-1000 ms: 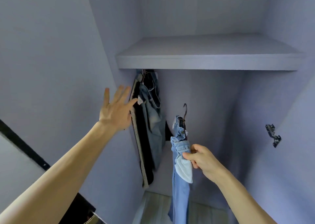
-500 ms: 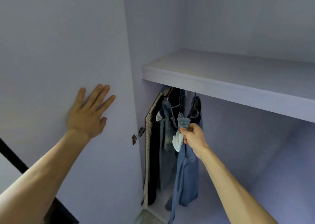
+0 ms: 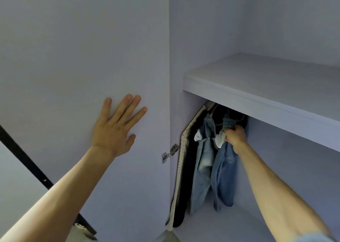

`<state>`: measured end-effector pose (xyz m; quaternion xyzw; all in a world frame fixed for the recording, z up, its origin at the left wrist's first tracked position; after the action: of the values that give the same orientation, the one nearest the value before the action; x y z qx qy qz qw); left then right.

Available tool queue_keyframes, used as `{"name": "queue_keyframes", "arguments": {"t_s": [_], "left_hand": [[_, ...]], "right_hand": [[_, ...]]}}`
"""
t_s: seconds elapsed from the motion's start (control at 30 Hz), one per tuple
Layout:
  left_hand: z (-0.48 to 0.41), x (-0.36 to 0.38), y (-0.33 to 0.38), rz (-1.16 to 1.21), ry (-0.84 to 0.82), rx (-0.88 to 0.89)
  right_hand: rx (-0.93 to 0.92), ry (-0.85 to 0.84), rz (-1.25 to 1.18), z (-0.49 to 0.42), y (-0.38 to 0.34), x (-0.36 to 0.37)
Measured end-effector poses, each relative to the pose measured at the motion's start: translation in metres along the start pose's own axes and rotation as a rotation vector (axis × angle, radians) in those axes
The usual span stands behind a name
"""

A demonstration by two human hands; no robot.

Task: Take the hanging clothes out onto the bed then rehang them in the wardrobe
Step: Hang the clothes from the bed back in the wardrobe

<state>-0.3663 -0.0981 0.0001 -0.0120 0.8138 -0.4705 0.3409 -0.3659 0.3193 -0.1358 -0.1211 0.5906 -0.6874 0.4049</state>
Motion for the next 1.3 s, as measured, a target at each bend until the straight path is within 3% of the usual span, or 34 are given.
{"name": "queue_keyframes", "arguments": {"t_s": [0.17, 0.27, 0.5, 0.7, 0.93, 1.1, 1.3], "left_hand": [[-0.002, 0.003, 0.001, -0.017, 0.007, 0.015], [0.000, 0.004, 0.000, 0.001, 0.038, 0.011], [-0.001, 0.004, 0.000, 0.017, 0.068, 0.005], [0.001, 0.001, 0.000, 0.021, 0.009, -0.007], [0.029, -0.006, 0.013, 0.283, -0.005, -0.097], [0.136, 0.016, 0.052, 0.668, -0.158, -0.421], [0.383, 0.026, 0.136, 0.989, -0.591, -0.808]], "right_hand": [[-0.026, 0.040, 0.130, -0.017, 0.006, 0.027], [-0.032, -0.034, 0.281, -0.021, 0.005, 0.062], [-0.008, -0.129, 0.170, -0.010, -0.022, 0.102], [-0.038, -0.174, 0.183, 0.013, -0.015, 0.083], [-0.094, -0.303, 0.085, 0.108, 0.021, 0.062], [-0.217, -0.503, 0.123, 0.235, 0.056, 0.084], [-0.559, -0.713, 0.414, 0.407, 0.122, 0.150]]}}
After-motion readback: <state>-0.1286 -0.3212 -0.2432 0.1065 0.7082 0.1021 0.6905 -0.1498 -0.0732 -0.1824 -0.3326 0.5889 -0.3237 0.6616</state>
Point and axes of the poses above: each hand's wrist, its own z-axis away from the middle knuckle, its own x-axis out of the palm, y = z × x, the point moved 9 cm from there along -z, towards the middle knuckle, and after that the axes turned 13 degrees about x, right-handed, at the moved point
